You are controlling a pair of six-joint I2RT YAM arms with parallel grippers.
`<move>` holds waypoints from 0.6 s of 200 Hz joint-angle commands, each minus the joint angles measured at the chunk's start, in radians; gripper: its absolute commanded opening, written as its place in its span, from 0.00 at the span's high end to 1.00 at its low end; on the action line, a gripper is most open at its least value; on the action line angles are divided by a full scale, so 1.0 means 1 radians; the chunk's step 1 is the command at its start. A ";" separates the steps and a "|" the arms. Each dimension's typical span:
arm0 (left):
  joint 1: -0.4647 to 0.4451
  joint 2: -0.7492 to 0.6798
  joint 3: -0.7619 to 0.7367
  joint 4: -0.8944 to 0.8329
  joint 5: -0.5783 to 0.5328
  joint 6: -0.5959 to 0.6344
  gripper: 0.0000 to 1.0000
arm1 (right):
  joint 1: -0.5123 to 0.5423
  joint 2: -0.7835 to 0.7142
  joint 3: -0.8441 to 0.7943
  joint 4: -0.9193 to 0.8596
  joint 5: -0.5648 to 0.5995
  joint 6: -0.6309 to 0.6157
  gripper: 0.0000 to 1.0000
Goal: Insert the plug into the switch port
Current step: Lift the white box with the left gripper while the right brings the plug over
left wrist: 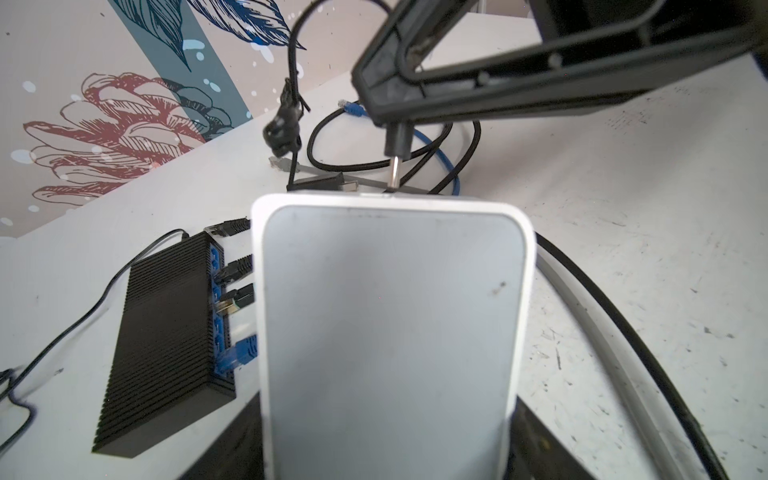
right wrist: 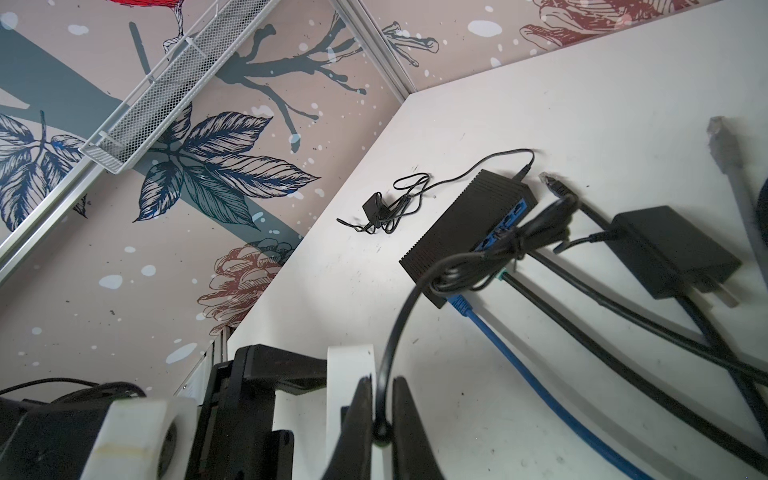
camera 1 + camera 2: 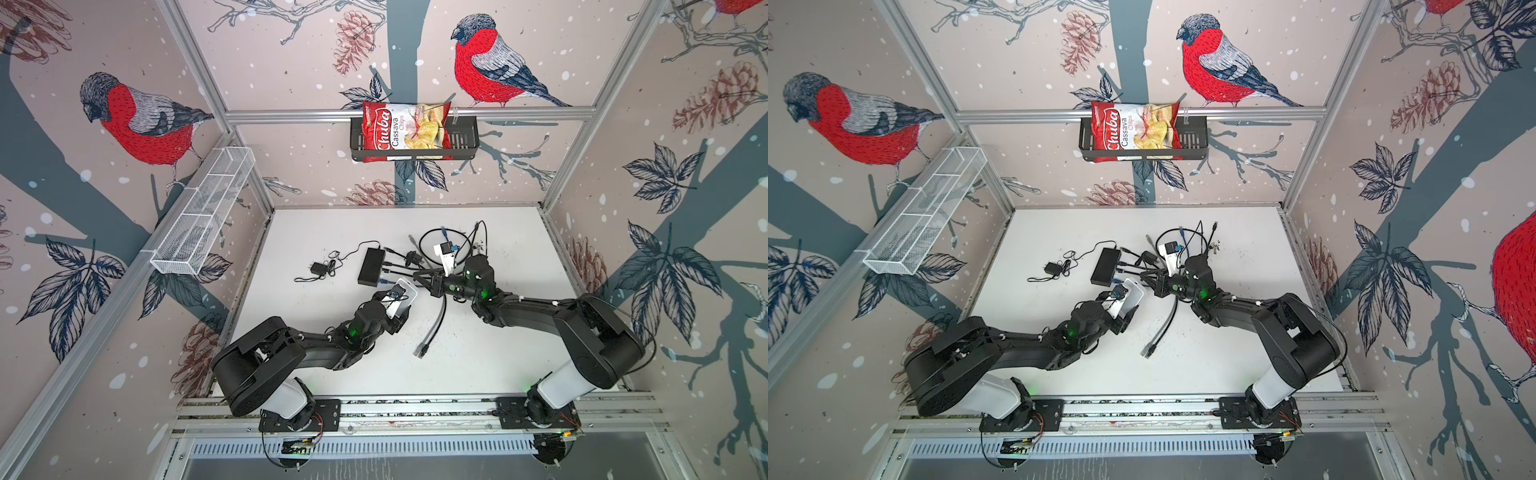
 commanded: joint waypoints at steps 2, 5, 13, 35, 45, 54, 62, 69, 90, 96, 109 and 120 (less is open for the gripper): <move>0.003 0.002 -0.031 0.174 0.008 0.043 0.57 | 0.006 -0.010 -0.014 0.079 -0.026 -0.020 0.90; 0.003 0.002 -0.036 0.187 0.008 0.049 0.57 | 0.007 -0.010 -0.015 0.080 -0.025 -0.021 0.90; 0.003 0.006 -0.047 0.219 0.004 0.062 0.57 | 0.009 -0.011 -0.017 0.085 -0.026 -0.022 0.90; 0.003 0.021 -0.084 0.301 0.005 0.099 0.57 | 0.010 -0.013 -0.016 0.094 -0.027 -0.020 0.90; 0.004 0.030 -0.101 0.348 0.006 0.111 0.57 | 0.012 -0.015 -0.016 0.098 -0.035 -0.021 0.89; 0.003 0.040 -0.114 0.382 0.007 0.122 0.57 | 0.015 -0.017 -0.015 0.103 -0.045 -0.022 0.90; 0.003 0.049 -0.120 0.402 0.007 0.123 0.57 | 0.017 -0.017 -0.014 0.106 -0.056 -0.023 0.90; 0.003 0.055 -0.120 0.406 0.007 0.124 0.57 | 0.020 -0.018 -0.016 0.110 -0.060 -0.022 0.90; 0.003 0.067 -0.121 0.425 -0.004 0.123 0.57 | 0.034 -0.025 -0.019 0.108 -0.067 -0.032 0.90; 0.003 0.068 -0.121 0.425 -0.008 0.125 0.57 | 0.040 -0.027 -0.019 0.106 -0.072 -0.037 0.90; 0.003 0.070 -0.115 0.411 -0.008 0.130 0.57 | 0.052 -0.030 -0.017 0.094 -0.072 -0.050 0.90; 0.003 0.068 -0.111 0.402 -0.009 0.132 0.57 | 0.060 -0.030 -0.015 0.087 -0.072 -0.055 0.90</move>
